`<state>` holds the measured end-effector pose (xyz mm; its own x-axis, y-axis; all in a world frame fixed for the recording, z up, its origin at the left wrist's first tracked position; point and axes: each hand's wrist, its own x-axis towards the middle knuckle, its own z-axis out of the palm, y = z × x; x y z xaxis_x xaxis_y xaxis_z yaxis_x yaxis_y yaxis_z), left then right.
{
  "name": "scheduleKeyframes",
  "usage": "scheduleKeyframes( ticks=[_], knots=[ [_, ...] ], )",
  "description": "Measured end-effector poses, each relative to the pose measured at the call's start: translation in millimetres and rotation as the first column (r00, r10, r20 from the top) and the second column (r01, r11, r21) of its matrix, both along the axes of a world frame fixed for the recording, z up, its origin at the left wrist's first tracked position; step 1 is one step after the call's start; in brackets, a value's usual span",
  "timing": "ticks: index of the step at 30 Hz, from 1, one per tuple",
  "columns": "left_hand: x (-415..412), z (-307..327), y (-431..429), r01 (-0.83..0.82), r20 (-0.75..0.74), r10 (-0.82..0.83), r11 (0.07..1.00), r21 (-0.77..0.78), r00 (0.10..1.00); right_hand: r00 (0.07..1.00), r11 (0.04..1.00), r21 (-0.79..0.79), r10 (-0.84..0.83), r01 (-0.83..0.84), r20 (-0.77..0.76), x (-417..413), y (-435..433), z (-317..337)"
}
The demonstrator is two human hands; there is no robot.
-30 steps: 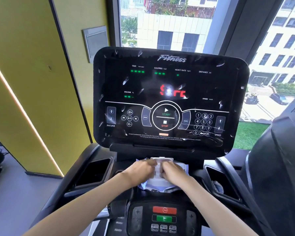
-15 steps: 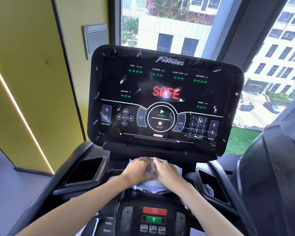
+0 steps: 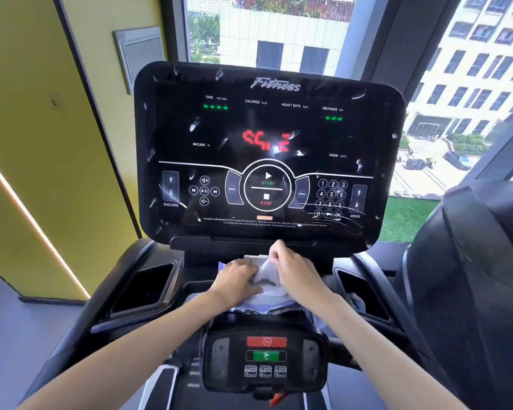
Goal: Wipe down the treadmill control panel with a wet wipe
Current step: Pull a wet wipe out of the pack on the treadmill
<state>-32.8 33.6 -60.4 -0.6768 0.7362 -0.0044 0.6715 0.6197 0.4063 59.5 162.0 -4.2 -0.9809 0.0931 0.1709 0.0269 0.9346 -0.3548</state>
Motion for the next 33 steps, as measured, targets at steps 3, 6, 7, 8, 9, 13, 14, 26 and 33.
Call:
scheduleKeyframes(
  ticks=[3,6,7,8,9,13,14,26,33],
  knots=[
    [2,0,0,-0.016,0.0,0.016,1.0,0.014,1.0,0.993,0.995,-0.066,-0.084,0.079,-0.083,5,4,1],
    [2,-3,0,-0.008,0.008,0.007,0.999,0.045,1.0,0.984,0.971,-0.211,-0.138,0.112,-0.115,9,6,0],
    [3,-3,0,-0.013,0.015,0.012,0.997,0.07,1.0,0.984,0.954,-0.278,-0.143,0.109,-0.105,10,5,1],
    [4,-3,1,-0.017,0.025,0.014,0.992,0.128,1.0,0.986,0.937,-0.332,-0.143,0.105,-0.09,10,3,1],
    [7,-1,3,-0.045,0.077,0.03,0.977,0.208,0.997,0.988,0.93,-0.356,-0.131,0.093,-0.083,9,2,1],
    [7,1,7,-0.084,0.231,0.02,0.96,0.267,0.973,0.988,0.92,-0.384,-0.125,0.082,-0.09,3,-1,3],
    [5,-3,7,-0.064,0.227,0.009,0.97,0.236,0.974,0.983,0.91,-0.405,-0.147,0.09,-0.113,2,-1,4],
    [0,1,2,-0.103,0.222,0.069,0.984,0.143,0.973,0.823,0.658,-0.738,-0.497,0.151,-0.275,9,13,25],
    [-2,-1,-1,-0.058,0.092,0.032,0.951,0.302,0.995,0.848,0.496,-0.836,-0.525,0.234,-0.075,0,25,34]
  ],
)
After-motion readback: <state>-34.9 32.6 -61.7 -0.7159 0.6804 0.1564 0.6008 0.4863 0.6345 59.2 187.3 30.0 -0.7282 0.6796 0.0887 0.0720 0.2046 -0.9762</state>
